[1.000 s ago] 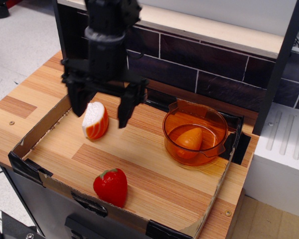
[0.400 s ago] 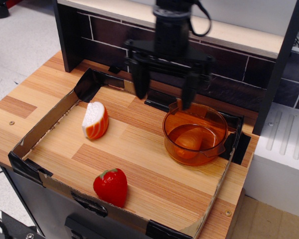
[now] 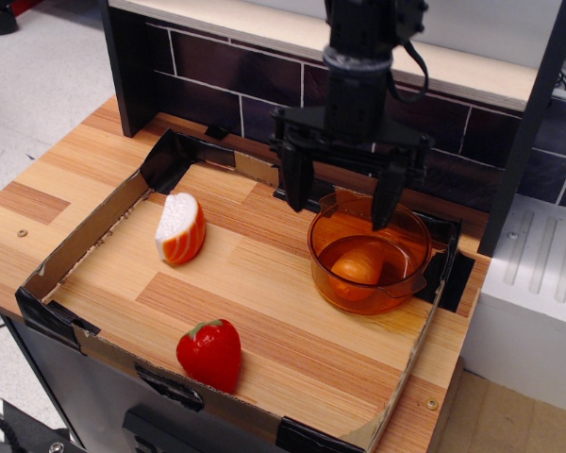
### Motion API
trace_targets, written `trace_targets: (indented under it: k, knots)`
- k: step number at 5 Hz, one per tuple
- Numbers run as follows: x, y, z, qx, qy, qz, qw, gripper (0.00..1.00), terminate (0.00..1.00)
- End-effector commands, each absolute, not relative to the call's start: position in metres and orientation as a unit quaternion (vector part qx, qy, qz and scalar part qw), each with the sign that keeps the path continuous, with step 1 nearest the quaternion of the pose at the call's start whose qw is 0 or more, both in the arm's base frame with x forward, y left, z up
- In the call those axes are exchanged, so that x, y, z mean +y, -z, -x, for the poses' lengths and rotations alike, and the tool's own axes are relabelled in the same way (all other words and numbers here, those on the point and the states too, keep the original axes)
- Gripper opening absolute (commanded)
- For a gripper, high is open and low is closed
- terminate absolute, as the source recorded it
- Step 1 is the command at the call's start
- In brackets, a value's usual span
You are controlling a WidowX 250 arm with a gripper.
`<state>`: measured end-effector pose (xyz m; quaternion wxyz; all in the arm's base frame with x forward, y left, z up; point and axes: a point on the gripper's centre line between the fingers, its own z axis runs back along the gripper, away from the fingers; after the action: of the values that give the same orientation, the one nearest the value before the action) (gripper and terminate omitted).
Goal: Take carrot out of pot
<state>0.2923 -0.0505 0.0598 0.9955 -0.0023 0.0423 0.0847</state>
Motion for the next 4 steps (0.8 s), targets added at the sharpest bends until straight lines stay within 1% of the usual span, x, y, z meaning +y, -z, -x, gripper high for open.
trace_targets:
  k: [1, 2, 3, 4]
  knots:
    - [-0.065, -0.052, -0.302, 0.028, -0.092, 0.002, 0.995, 1.0, 0.0]
    - [-0.072, -0.046, -0.3, 0.032, -0.098, 0.01, 0.995, 1.0, 0.0]
    - [-0.074, -0.04, -0.299, 0.03, -0.098, -0.001, 0.995, 1.0, 0.0]
    - [-0.071, -0.026, -0.299, 0.031, -0.102, -0.017, 0.994, 1.0, 0.0]
